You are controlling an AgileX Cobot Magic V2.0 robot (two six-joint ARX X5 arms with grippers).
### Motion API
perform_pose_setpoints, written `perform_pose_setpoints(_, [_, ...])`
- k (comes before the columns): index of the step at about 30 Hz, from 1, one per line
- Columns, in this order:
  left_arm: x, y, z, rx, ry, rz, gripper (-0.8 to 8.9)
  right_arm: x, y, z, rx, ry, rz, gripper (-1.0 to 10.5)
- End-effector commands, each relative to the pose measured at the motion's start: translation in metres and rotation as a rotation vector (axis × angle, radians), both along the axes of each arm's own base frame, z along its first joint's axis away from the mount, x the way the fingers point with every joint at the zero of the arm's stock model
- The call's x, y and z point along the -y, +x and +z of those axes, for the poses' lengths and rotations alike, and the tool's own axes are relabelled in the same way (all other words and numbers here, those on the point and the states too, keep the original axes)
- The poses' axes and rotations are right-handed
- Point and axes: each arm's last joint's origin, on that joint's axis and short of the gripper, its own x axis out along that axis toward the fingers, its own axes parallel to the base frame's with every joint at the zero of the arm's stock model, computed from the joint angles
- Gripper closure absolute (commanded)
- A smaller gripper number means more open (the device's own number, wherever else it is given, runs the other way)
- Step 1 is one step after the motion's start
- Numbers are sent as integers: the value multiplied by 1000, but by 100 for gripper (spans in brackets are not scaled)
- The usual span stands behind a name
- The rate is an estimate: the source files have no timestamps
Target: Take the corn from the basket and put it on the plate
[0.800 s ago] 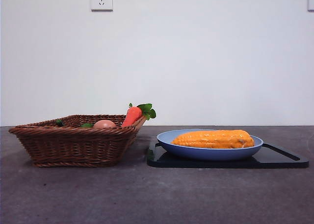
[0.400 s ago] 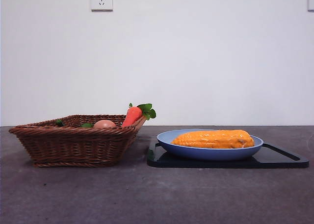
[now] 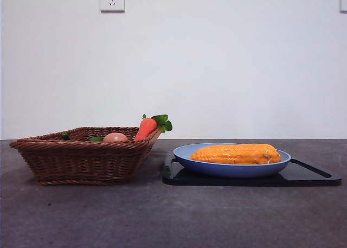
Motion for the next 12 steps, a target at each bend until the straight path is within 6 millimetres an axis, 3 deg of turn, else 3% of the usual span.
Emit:
perform_pose_setpoints(1, [0, 1, -10, -31, -6, 5, 810, -1, 1, 5, 26, 2, 12, 945])
perform_pose_setpoints(12, [0, 1, -10, -31, -6, 5, 810, -1, 1, 5, 26, 2, 12, 945])
